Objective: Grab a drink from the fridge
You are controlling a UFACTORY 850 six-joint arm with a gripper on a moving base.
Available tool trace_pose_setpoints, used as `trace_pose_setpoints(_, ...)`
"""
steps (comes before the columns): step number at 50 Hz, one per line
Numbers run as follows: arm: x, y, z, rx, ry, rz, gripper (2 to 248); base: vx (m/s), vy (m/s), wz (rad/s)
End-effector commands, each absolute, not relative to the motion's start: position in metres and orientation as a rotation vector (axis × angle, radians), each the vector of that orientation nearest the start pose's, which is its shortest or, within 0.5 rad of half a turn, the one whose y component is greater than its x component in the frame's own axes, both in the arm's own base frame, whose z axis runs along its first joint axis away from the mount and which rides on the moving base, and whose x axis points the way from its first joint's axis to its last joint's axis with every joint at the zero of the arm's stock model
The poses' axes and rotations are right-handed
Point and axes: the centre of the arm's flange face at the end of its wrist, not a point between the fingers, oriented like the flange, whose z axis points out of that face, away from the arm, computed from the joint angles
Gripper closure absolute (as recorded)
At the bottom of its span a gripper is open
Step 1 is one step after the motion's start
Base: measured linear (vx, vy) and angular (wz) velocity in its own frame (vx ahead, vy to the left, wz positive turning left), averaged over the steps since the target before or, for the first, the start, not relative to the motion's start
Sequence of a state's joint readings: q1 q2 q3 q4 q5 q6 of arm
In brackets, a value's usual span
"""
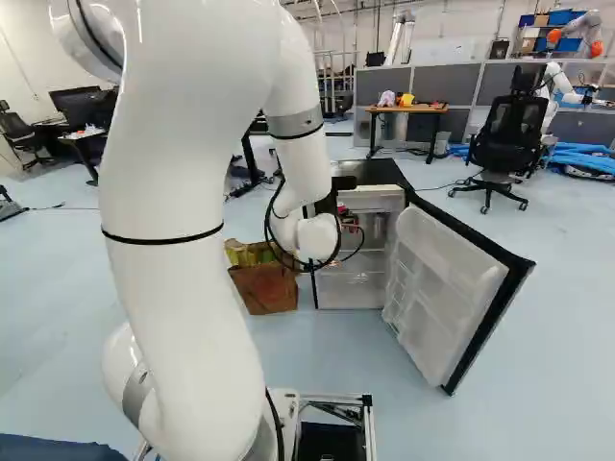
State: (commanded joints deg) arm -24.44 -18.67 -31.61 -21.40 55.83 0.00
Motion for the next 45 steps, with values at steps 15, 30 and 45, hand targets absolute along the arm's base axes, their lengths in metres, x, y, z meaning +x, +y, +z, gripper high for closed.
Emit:
trace_pose_setpoints(15, 0.424, -0.161, 0.332, -2.694, 0.006, -1.83, 158, 0.0, 0.0, 0.0)
trace_pose_setpoints(30, 0.429, -0.161, 0.345, -2.697, 0.007, -1.849, 158, 0.0, 0.0, 0.0)
trace_pose_setpoints(45, 0.426, -0.161, 0.359, -2.702, 0.017, -1.866, 158, 0.0, 0.0, 0.0)
